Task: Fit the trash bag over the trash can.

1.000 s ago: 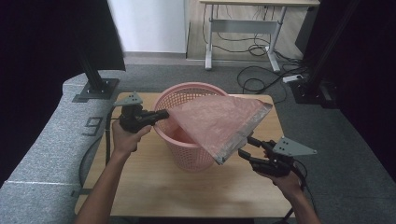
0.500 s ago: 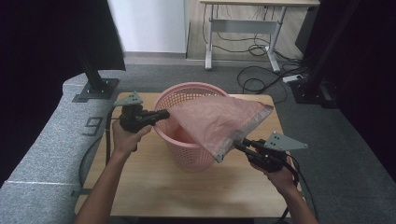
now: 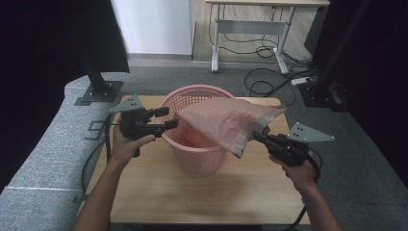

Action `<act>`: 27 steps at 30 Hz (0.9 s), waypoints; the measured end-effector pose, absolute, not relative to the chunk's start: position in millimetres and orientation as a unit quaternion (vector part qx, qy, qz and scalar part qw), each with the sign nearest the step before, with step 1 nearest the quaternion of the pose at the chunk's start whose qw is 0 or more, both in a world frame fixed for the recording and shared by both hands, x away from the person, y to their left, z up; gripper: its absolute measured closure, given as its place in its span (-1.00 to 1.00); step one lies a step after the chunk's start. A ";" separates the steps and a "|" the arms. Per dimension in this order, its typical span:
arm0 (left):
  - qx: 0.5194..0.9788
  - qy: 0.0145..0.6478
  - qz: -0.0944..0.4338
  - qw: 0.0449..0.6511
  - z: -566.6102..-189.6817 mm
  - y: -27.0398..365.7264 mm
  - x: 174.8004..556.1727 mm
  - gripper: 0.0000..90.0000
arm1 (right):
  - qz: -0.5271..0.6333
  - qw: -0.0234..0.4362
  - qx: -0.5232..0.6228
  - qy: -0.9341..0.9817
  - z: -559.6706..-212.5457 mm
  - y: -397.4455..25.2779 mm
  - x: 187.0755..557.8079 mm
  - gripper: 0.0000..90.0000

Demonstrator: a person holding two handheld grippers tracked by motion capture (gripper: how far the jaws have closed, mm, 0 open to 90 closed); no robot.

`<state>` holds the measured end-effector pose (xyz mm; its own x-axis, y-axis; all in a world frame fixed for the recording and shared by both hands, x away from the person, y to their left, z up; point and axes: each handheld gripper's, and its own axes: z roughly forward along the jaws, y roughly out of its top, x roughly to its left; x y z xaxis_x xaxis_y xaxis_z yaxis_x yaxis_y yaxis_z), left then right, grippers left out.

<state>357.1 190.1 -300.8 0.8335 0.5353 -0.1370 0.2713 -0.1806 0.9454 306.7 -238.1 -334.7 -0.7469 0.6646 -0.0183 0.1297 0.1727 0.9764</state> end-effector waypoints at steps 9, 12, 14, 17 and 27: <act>0.764 0.285 0.124 0.565 -294.1 168.0 363.9 -0.11 | 0.583 0.226 0.264 0.734 -334.1 -226.6 310.2 0.98; 0.762 0.289 0.129 0.565 -294.7 163.5 365.2 0.14 | 0.584 0.224 0.262 0.735 -334.5 -223.9 311.8 0.98; 0.762 0.285 0.116 0.569 -295.3 163.3 366.8 0.30 | 0.581 0.226 0.260 0.737 -335.3 -222.9 312.3 0.98; 0.765 0.292 0.103 0.564 -297.1 162.7 369.7 0.59 | 0.583 0.224 0.260 0.736 -336.2 -223.1 312.6 0.98; 0.756 0.290 0.085 0.581 -298.4 168.3 369.3 1.00 | 0.582 0.227 0.260 0.736 -334.8 -229.4 311.6 0.99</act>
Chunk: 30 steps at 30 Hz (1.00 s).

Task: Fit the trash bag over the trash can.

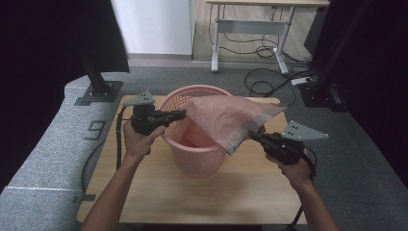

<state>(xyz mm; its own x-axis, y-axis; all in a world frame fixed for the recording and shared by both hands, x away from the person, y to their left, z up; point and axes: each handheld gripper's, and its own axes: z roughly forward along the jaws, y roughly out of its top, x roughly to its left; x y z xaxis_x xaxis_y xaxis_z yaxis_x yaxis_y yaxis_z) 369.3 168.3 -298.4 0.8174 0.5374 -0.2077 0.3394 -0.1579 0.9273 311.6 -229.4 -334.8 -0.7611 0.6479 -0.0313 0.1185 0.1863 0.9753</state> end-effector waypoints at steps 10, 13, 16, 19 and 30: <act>0.745 0.292 0.064 0.597 -302.2 184.2 372.6 1.00 | 0.593 0.222 0.274 0.724 -331.8 -243.1 318.7 0.99; 0.746 0.292 0.073 0.594 -302.1 185.1 371.2 1.00 | 0.593 0.224 0.274 0.723 -330.6 -242.4 319.3 0.99; 0.747 0.290 0.072 0.595 -302.1 186.0 370.9 1.00 | 0.594 0.222 0.274 0.723 -328.9 -243.9 320.8 0.99; 0.750 0.288 0.073 0.591 -301.9 186.6 370.2 1.00 | 0.594 0.222 0.275 0.723 -326.8 -245.1 322.1 0.99; 0.750 0.276 0.078 0.595 -302.2 190.3 366.0 1.00 | 0.601 0.223 0.269 0.719 -321.6 -246.1 327.6 0.99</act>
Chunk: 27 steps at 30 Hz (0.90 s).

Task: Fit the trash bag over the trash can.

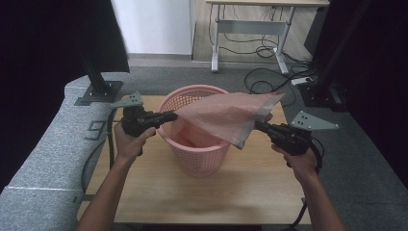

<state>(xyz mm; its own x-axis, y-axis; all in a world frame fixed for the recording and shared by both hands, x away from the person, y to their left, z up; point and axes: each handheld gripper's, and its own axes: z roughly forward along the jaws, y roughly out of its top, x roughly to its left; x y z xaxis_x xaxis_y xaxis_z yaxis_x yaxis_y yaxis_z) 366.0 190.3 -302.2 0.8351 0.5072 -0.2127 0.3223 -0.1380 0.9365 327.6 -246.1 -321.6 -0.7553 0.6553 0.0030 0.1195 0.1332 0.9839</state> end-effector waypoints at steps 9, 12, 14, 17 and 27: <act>0.748 0.289 0.070 0.593 -305.7 196.5 369.8 1.00 | 0.608 0.225 0.247 0.720 -323.6 -246.5 321.8 0.86; 0.746 0.290 0.062 0.596 -306.6 199.2 371.0 1.00 | 0.608 0.227 0.250 0.719 -323.5 -251.1 321.0 0.95; 0.747 0.290 0.062 0.595 -306.9 198.9 371.1 1.00 | 0.605 0.228 0.248 0.721 -324.3 -251.5 320.4 0.99; 0.749 0.288 0.056 0.594 -306.9 197.8 371.9 1.00 | 0.600 0.227 0.246 0.726 -325.3 -250.1 320.8 0.99; 0.745 0.281 0.057 0.603 -305.4 203.8 371.3 0.99 | 0.600 0.247 0.292 0.702 -323.1 -266.9 332.7 1.00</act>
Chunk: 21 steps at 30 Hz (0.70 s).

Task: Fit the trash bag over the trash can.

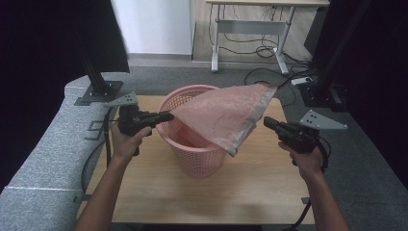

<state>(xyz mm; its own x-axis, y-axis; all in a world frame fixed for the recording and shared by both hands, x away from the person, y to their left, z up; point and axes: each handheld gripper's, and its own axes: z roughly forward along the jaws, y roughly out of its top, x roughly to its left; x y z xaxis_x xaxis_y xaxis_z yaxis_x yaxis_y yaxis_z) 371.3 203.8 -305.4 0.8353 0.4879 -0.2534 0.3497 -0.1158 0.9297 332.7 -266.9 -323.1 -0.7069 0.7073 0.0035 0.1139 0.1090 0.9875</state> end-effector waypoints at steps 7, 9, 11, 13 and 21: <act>0.744 0.284 0.055 0.602 -307.7 202.7 371.2 0.99 | 0.603 0.223 0.273 0.716 -327.7 -264.8 328.9 0.78; 0.745 0.286 0.054 0.601 -308.6 202.1 371.3 0.99 | 0.594 0.228 0.269 0.723 -333.5 -260.7 324.2 0.66; 0.744 0.287 0.053 0.601 -308.9 201.4 371.1 0.99 | 0.591 0.231 0.257 0.729 -339.9 -258.0 318.3 0.57; 0.746 0.287 0.054 0.598 -308.7 200.3 371.0 0.99 | 0.593 0.233 0.244 0.731 -345.0 -255.5 312.0 0.48; 0.746 0.292 0.054 0.596 -308.9 196.5 372.1 0.99 | 0.576 0.225 0.248 0.746 -359.6 -236.0 305.8 -0.09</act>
